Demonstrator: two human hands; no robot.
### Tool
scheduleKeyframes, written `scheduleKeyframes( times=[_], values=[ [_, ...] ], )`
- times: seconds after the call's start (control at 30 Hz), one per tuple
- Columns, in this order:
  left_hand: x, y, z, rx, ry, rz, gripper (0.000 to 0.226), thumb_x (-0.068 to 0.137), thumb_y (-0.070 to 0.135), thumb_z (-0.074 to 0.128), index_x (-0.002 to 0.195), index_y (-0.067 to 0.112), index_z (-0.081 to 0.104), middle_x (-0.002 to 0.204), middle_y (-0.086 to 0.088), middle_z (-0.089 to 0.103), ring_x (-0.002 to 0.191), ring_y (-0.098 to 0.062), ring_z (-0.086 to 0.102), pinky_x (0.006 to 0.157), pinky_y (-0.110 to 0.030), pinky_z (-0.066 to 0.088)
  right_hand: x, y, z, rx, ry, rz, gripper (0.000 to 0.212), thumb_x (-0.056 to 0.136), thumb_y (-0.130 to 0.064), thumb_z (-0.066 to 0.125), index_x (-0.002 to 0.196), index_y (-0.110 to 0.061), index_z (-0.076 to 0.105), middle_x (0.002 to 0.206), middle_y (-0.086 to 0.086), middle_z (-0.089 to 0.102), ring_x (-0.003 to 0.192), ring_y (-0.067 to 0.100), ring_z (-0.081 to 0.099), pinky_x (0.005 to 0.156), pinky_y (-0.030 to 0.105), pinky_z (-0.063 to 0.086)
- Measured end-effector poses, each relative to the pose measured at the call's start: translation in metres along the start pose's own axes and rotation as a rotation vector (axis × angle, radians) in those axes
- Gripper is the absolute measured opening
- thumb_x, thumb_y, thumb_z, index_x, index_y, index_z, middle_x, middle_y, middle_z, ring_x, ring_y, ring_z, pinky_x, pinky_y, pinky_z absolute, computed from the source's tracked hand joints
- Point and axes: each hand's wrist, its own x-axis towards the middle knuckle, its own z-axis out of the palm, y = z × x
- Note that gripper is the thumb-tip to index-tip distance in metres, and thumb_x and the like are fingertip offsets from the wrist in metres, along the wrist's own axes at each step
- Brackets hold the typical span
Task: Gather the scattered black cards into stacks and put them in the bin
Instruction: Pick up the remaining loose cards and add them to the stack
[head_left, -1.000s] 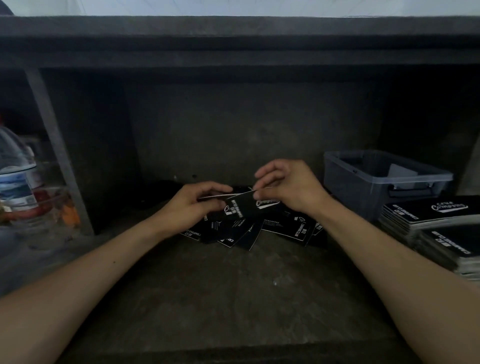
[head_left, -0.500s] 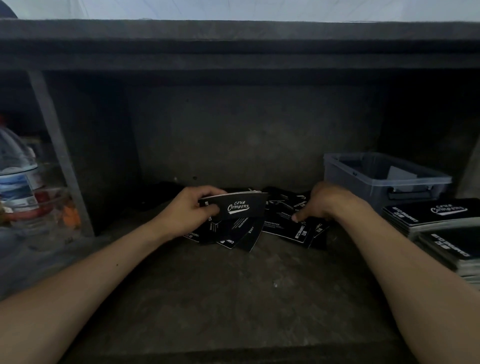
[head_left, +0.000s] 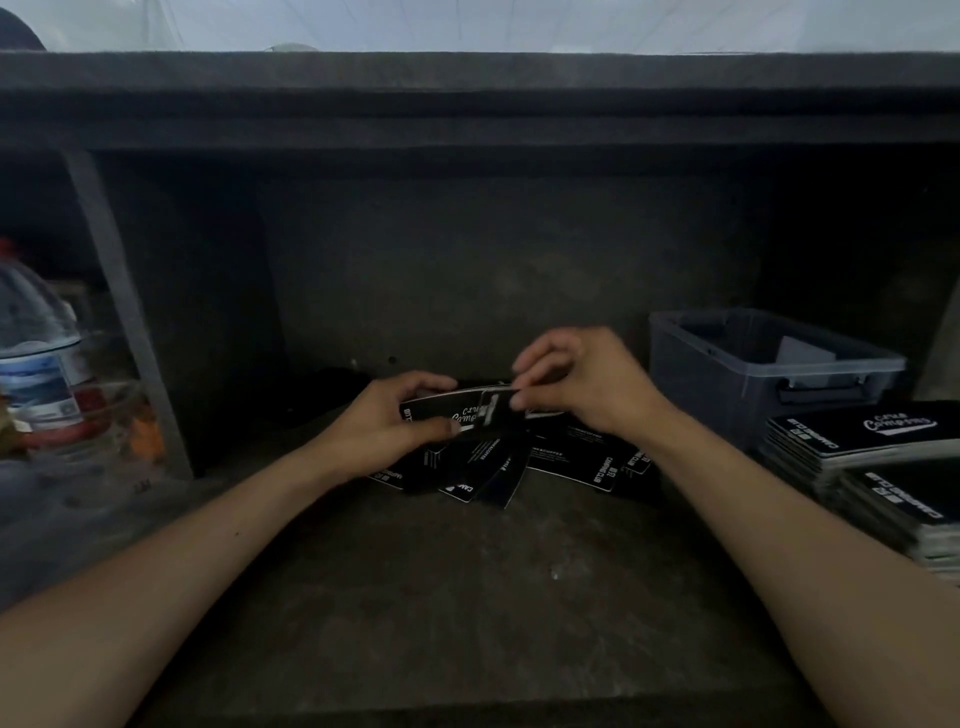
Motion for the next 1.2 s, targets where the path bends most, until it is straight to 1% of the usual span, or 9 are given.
scheduleKeyframes(
  times=[0.1,0.23,0.3,0.37,0.47,0.6,0.83,1.03,1.2],
  values=[
    [-0.003,0.001,0.0,0.047,0.004,0.05,0.051,0.07,0.032,0.088,0.116,0.025,0.069,0.103,0.009,0.075,0.093,-0.001,0.071,0.08,-0.015,0.055,0.001,0.005,0.017,-0.029,-0.057,-0.013,0.043,0.063,-0.003,0.088,0.099,-0.01,0.067,0.09,-0.001,0.075,0.085,0.006,0.069,0.083,0.023,0.052],
    [-0.002,-0.001,0.001,0.088,0.053,0.097,0.03,0.083,0.01,0.079,0.112,0.015,0.072,0.102,0.003,0.076,0.095,-0.01,0.072,0.087,-0.028,0.058,0.014,0.01,0.0,-0.18,0.224,0.006,0.038,0.055,-0.016,0.093,0.078,-0.024,0.064,0.076,-0.007,0.067,0.071,0.009,0.063,0.067,0.024,0.05],
    [-0.002,-0.001,0.001,0.117,0.052,0.099,0.029,0.086,0.001,0.074,0.11,0.017,0.072,0.103,0.004,0.076,0.094,-0.007,0.071,0.088,-0.026,0.057,0.012,0.017,-0.017,-0.41,0.11,0.206,0.035,0.052,-0.03,0.095,0.069,-0.025,0.064,0.068,-0.011,0.064,0.068,0.007,0.061,0.06,0.021,0.044],
    [-0.002,0.0,0.001,0.098,0.041,0.075,0.034,0.085,-0.001,0.073,0.106,0.025,0.072,0.1,0.005,0.077,0.093,-0.004,0.071,0.087,-0.022,0.056,0.005,0.023,-0.024,-0.526,-0.213,0.391,0.037,0.049,-0.043,0.093,0.073,-0.027,0.07,0.073,-0.013,0.067,0.072,0.003,0.062,0.061,0.019,0.044],
    [-0.002,0.002,0.004,0.025,0.018,0.022,0.028,0.082,0.013,0.08,0.103,0.031,0.073,0.1,0.009,0.077,0.094,-0.006,0.072,0.085,-0.022,0.056,0.001,0.022,-0.018,-0.507,-0.444,0.404,0.043,0.05,-0.043,0.093,0.086,-0.032,0.071,0.087,-0.015,0.07,0.084,0.002,0.064,0.076,0.022,0.05],
    [0.0,0.005,0.017,0.13,0.107,0.049,0.019,0.081,0.025,0.083,0.098,0.022,0.076,0.089,0.005,0.077,0.086,-0.012,0.074,0.08,-0.036,0.06,0.007,0.016,0.0,-0.429,-0.492,0.32,0.047,0.065,-0.017,0.086,0.108,-0.025,0.069,0.079,-0.015,0.071,0.068,-0.009,0.063,0.064,0.012,0.045],
    [0.003,-0.003,-0.004,0.095,0.11,-0.034,0.027,0.092,-0.004,0.055,0.099,0.013,0.074,0.093,-0.002,0.077,0.088,-0.012,0.071,0.088,-0.039,0.057,0.019,-0.001,-0.017,-0.73,-0.545,0.414,0.057,0.058,-0.039,0.091,0.108,-0.024,0.069,0.099,-0.012,0.065,0.088,0.006,0.061,0.071,0.023,0.055],
    [0.004,-0.007,-0.004,0.025,0.056,0.032,0.044,0.092,-0.004,0.06,0.125,0.024,0.064,0.11,0.007,0.072,0.098,0.002,0.067,0.087,-0.015,0.052,0.025,0.002,-0.013,-0.815,-0.586,0.408,0.064,0.056,-0.033,0.09,0.114,-0.028,0.066,0.104,-0.013,0.065,0.093,0.008,0.062,0.085,0.029,0.056],
    [0.003,-0.008,-0.003,0.12,0.054,0.05,0.045,0.094,-0.007,0.053,0.129,0.018,0.064,0.119,0.004,0.07,0.108,-0.005,0.065,0.094,-0.015,0.048,0.021,0.008,-0.02,-0.772,-0.549,0.401,0.061,0.053,-0.039,0.09,0.109,-0.03,0.067,0.101,-0.013,0.066,0.09,0.006,0.062,0.083,0.026,0.055]
  ],
)
